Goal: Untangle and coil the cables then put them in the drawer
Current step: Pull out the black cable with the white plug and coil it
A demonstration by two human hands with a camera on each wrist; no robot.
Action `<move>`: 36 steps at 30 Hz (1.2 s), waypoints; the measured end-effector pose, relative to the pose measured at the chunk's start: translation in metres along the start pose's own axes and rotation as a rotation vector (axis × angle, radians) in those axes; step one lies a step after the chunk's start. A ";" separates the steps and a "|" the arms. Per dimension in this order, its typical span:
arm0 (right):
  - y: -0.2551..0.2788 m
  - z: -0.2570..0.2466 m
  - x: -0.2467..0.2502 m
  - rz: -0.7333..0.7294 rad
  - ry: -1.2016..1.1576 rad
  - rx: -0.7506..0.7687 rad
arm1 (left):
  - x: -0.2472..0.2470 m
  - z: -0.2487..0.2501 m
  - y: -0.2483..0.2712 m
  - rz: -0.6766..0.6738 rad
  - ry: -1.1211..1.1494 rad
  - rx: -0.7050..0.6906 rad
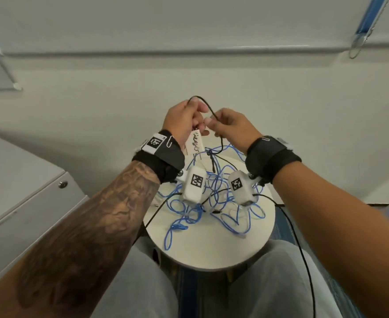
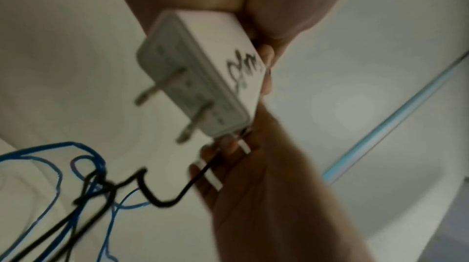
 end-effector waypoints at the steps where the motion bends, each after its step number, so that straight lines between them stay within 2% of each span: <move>1: 0.004 0.008 -0.004 -0.038 0.034 -0.028 | 0.004 0.003 0.001 0.017 0.040 0.007; 7: 0.033 0.078 -0.023 -0.259 0.420 -0.188 | 0.041 0.030 -0.004 0.184 0.327 0.017; 9: 0.038 0.094 -0.026 -0.182 0.410 -0.174 | 0.046 0.042 -0.004 0.192 0.394 0.040; 12: 0.036 0.096 -0.039 -0.037 0.357 -0.124 | 0.039 0.054 0.002 0.111 0.407 0.066; 15: 0.029 0.082 -0.065 -0.057 0.378 -0.067 | 0.027 0.062 0.008 0.021 0.399 0.077; 18: 0.019 0.077 -0.082 -0.037 0.348 -0.102 | 0.023 0.070 0.010 -0.029 0.399 0.065; 21: 0.011 0.073 -0.085 0.062 0.190 -0.094 | 0.028 0.072 0.011 -0.041 0.391 0.057; 24: 0.001 0.065 -0.087 0.025 0.193 -0.105 | 0.039 0.068 0.010 -0.014 0.403 0.058; 27: -0.005 0.049 -0.072 0.069 0.113 -0.116 | 0.056 0.055 0.006 0.093 0.302 0.080; 30: -0.011 0.021 -0.046 0.144 -0.144 -0.127 | 0.070 0.020 0.005 0.158 0.096 0.170; 33: -0.016 -0.011 -0.028 0.136 -0.309 -0.093 | 0.056 -0.029 0.013 0.023 -0.169 0.281; 36: -0.015 -0.038 -0.017 0.118 -0.310 -0.023 | 0.024 -0.061 0.021 -0.127 -0.331 0.274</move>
Point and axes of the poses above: each hand's wrist, its own y-axis away from the middle knuckle, its own x-axis out of the back of the hand, z = x × y, the point moved 5 cm from there along -y, towards the middle knuckle, and after that the axes turned 1 degree about -y, right-handed, at the moved point
